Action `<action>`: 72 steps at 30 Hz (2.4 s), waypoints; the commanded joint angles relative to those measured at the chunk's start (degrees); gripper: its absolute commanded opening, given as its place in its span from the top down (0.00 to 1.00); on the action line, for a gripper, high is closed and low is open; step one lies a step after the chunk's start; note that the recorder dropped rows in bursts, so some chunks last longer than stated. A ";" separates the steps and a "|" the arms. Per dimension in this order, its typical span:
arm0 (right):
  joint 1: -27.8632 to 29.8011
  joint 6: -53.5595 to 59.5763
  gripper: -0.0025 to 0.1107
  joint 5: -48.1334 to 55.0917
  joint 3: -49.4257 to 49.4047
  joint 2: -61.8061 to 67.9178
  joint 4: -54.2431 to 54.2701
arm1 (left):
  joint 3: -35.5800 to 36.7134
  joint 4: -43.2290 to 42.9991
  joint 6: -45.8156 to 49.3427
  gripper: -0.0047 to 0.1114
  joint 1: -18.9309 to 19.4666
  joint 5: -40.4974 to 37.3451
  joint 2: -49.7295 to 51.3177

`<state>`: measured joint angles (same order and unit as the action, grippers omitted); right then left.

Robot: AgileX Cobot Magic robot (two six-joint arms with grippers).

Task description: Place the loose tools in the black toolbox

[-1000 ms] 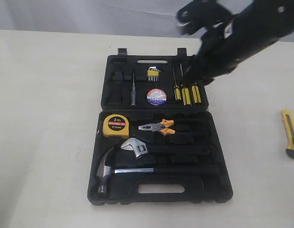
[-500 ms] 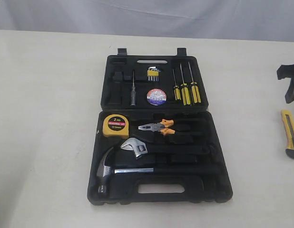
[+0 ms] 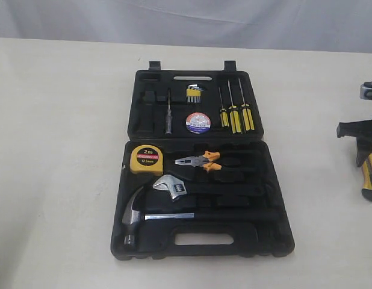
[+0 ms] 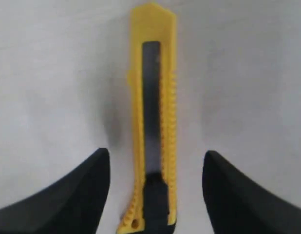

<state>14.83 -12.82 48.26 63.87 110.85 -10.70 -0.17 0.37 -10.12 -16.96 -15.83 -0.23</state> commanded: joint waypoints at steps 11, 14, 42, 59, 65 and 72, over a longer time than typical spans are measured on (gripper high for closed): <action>-0.76 4.06 0.98 -5.00 0.02 8.76 4.42 | 0.17 -0.37 0.07 0.96 -0.26 0.22 0.23; -3.18 5.35 0.98 -6.65 0.02 7.73 5.71 | 0.17 -0.37 0.07 0.96 -0.26 0.22 0.23; -44.82 -2.83 0.98 -16.45 25.18 3.97 10.70 | 0.17 -0.37 0.07 0.96 -0.26 0.22 0.23; -49.09 -19.26 0.98 -19.46 40.23 22.74 -3.04 | 0.17 -0.37 0.07 0.96 -0.26 0.22 0.23; -49.09 -23.82 0.98 -18.39 40.23 23.05 -8.82 | 0.17 -0.37 0.07 0.96 -0.26 0.22 0.23; -48.95 -27.06 0.98 -19.50 40.23 24.20 -8.52 | 0.17 -0.37 0.07 0.96 -0.26 0.22 0.23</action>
<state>-34.48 -38.28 28.64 103.85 134.37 -18.09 -0.17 0.37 -10.12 -16.96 -15.83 -0.23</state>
